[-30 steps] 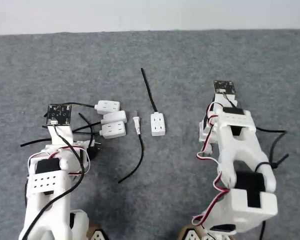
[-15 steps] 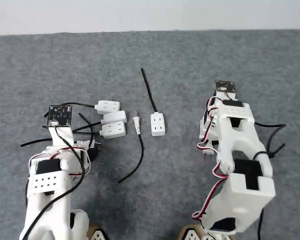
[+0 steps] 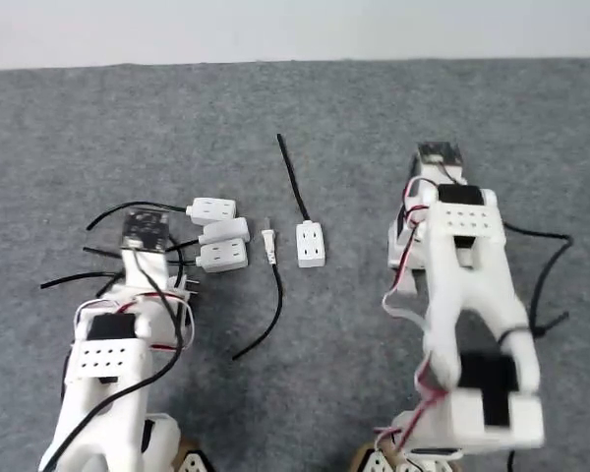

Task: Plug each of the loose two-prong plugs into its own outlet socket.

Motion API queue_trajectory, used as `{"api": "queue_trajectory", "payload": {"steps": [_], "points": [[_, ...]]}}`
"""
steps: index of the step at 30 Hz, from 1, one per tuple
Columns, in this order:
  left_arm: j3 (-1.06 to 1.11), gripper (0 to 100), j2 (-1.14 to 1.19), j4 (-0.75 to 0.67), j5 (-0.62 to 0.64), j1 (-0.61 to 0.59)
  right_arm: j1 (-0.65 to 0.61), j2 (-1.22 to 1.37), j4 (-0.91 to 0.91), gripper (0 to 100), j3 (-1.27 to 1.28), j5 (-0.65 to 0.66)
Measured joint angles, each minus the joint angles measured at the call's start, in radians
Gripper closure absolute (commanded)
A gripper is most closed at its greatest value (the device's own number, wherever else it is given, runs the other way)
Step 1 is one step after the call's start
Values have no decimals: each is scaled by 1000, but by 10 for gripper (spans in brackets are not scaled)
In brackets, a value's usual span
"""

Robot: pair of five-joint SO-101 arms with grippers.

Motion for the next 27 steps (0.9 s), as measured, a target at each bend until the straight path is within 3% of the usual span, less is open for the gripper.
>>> {"api": "queue_trajectory", "payload": {"steps": [8,16,20,27], "points": [[0,987,0,3,-25,130,-282,-457,54,991,37,0],[-192,987,345,41,2,166,-574,-841,-196,991,413,23],[-344,987,537,100,-89,166,-661,-872,-265,991,526,25],[-338,987,514,100,-192,170,-718,-746,-396,991,603,25]]}}
